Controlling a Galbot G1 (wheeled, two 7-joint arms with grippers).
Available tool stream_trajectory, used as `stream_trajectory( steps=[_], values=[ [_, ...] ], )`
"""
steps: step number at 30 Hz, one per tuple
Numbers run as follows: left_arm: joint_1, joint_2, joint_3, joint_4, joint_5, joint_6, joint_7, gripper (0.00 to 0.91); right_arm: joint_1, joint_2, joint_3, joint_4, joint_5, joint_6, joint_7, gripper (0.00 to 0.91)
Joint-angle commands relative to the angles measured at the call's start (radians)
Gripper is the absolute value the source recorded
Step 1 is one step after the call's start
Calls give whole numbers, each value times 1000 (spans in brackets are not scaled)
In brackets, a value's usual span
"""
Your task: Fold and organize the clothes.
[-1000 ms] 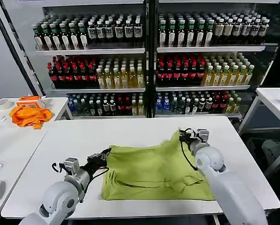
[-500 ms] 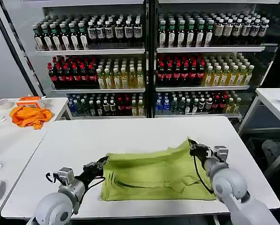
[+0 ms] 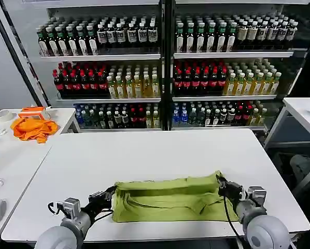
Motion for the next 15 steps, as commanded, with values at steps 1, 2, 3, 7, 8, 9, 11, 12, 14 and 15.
stream_trajectory(
  steps=[1, 2, 3, 7, 8, 9, 11, 12, 14, 15],
  values=[
    [30, -6, -3, 12, 59, 8, 8, 10, -75, 21, 8, 14, -37, -6, 8, 0],
    [29, -9, -3, 12, 61, 11, 9, 30, -73, 23, 0, 11, -51, -7, 8, 181],
    [30, -10, -3, 9, 65, 12, 9, 725, -70, 26, -5, 8, -63, -7, 3, 816],
    [41, -21, -2, -5, 98, 5, 7, 907, -71, 34, -12, 7, -98, -6, -9, 907],
    [42, -23, -3, -5, 105, 2, 5, 907, -74, 35, -11, 11, -110, -6, -13, 907],
    [51, -28, -4, -11, 119, -8, -2, 907, -80, 36, -5, 20, -122, -5, -18, 907],
    [69, -41, -11, -25, 137, -25, -30, 907, -96, 38, 8, 43, -138, -4, -25, 907],
    [77, -52, -15, -31, 146, -38, -53, 907, -106, 40, 18, 56, -145, -4, -29, 907],
    [102, -77, -19, -55, 148, -56, -91, 907, -130, 48, 39, 79, -157, -4, -34, 907],
    [113, -99, -19, -65, 148, -65, -104, 907, -139, 51, 47, 85, -158, -4, -34, 907]
  ],
)
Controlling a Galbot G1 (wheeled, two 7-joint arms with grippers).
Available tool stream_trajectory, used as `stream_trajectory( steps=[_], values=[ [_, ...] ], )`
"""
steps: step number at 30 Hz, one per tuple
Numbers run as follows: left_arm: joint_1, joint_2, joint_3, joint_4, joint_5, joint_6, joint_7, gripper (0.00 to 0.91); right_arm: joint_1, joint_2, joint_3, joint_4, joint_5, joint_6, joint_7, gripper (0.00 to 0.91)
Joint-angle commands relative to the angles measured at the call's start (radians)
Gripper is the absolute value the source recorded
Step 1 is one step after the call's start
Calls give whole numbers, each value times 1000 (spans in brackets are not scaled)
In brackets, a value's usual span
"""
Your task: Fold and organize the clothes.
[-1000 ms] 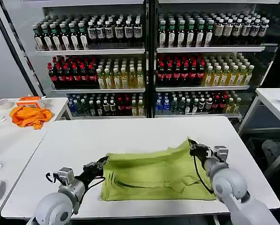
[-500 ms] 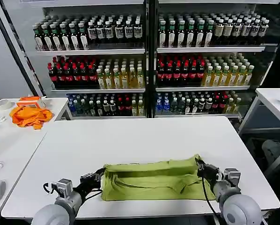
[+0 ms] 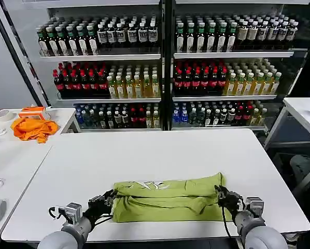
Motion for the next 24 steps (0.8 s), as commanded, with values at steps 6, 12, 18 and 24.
stream_trajectory(
  steps=[6, 12, 18, 24],
  values=[
    [93, -196, 44, -56, 61, -114, -162, 907, -131, 47, 79, 85, -90, 12, -18, 907],
    [41, -305, 120, 17, 79, -135, -196, 907, -155, 75, 80, 93, -110, 19, -20, 907],
    [5, -363, 146, 103, 159, -165, -207, 907, -165, 90, 80, 92, -126, 26, -21, 907],
    [-3, -382, 160, 156, 224, -191, -208, 907, -169, 96, 83, 90, -133, 33, -21, 907]
  ],
)
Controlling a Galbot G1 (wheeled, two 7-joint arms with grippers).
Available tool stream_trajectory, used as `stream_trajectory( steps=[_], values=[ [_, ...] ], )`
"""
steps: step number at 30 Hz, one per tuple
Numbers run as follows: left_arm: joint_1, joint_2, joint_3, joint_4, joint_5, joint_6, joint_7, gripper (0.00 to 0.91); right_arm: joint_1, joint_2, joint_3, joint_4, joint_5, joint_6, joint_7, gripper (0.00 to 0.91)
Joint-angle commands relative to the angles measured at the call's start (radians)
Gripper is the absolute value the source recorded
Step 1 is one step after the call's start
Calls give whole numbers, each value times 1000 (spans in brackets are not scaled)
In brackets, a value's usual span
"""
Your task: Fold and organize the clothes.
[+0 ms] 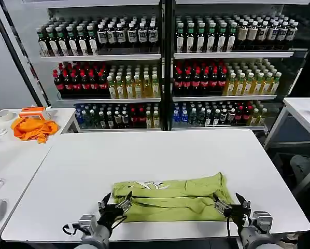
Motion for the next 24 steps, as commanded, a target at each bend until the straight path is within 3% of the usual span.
stream_trajectory(
  steps=[1, 5, 6, 8, 9, 10, 11, 24],
  values=[
    [-24, -106, 52, 118, 130, -53, -35, 907, -20, 17, 8, 9, -18, 3, -1, 907],
    [-29, -113, 56, 153, 162, -76, -50, 907, -21, 22, 3, 11, -26, 4, 0, 907],
    [-28, -113, 56, 157, 171, -80, -50, 816, -21, 24, 3, 12, -26, 5, 0, 907],
    [-23, -110, 57, 164, 180, -91, -52, 292, -23, 24, 5, 13, -26, 6, 0, 907],
    [-19, -108, 58, 165, 183, -97, -52, 121, -25, 24, 6, 13, -27, 7, 1, 907],
    [-16, -106, 58, 164, 184, -102, -52, 121, -25, 24, 6, 13, -27, 8, 1, 907],
    [-13, -106, 58, 163, 183, -105, -51, 30, -26, 23, 7, 14, -27, 9, 1, 907],
    [1, -99, 35, 136, 104, -134, -27, 20, -36, 29, 11, 23, -33, 13, 5, 907]
  ],
)
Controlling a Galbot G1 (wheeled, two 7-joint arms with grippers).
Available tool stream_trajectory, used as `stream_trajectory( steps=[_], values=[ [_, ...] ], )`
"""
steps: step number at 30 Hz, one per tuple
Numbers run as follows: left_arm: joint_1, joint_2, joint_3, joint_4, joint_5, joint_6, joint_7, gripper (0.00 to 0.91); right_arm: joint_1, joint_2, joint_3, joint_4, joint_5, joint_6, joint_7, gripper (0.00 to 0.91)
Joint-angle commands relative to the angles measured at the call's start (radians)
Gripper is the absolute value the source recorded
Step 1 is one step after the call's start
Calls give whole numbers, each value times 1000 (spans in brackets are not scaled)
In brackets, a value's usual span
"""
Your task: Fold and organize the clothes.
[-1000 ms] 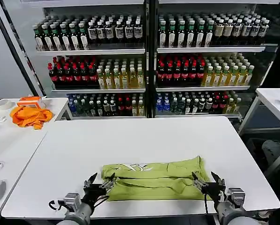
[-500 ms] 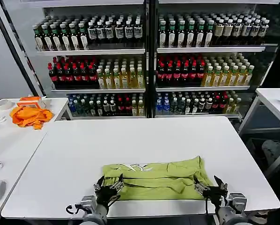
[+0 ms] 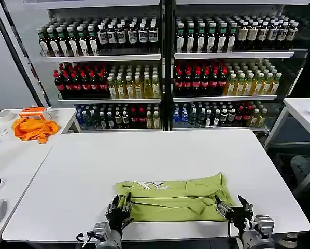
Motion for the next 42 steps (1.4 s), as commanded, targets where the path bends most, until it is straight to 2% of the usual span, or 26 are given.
stream_trajectory(
  steps=[1, 10, 14, 21, 24, 29, 34, 39, 42],
  values=[
    [5, -4, -18, -1, -53, -22, 11, 20, -7, 2, 5, 6, -3, 2, 1, 907],
    [34, 56, -172, -99, -224, -32, 34, 20, -11, 3, 15, 13, -2, 6, 2, 907],
    [45, 141, -302, -149, -301, -15, 37, 20, -5, 4, 13, 14, 0, 6, 2, 907],
    [62, 343, -599, -179, -455, 33, 47, 20, 8, 3, 8, 16, 4, 6, 1, 907],
    [62, 383, -674, -200, -583, 63, 46, 20, 8, 1, 10, 19, 5, 6, 0, 907],
    [63, 359, -637, -287, -764, 90, 50, 20, 2, -5, 17, 23, 6, 6, 0, 907],
    [30, 270, -438, -355, -825, 91, 54, 20, -5, -13, 25, 25, 7, 7, 0, 907],
    [-4, 153, -242, -359, -807, 84, 49, 20, -15, -12, 28, 29, 3, 8, 0, 907],
    [-14, 109, -137, -335, -764, 81, 50, 20, -18, -13, 29, 30, 2, 10, -1, 907]
  ],
)
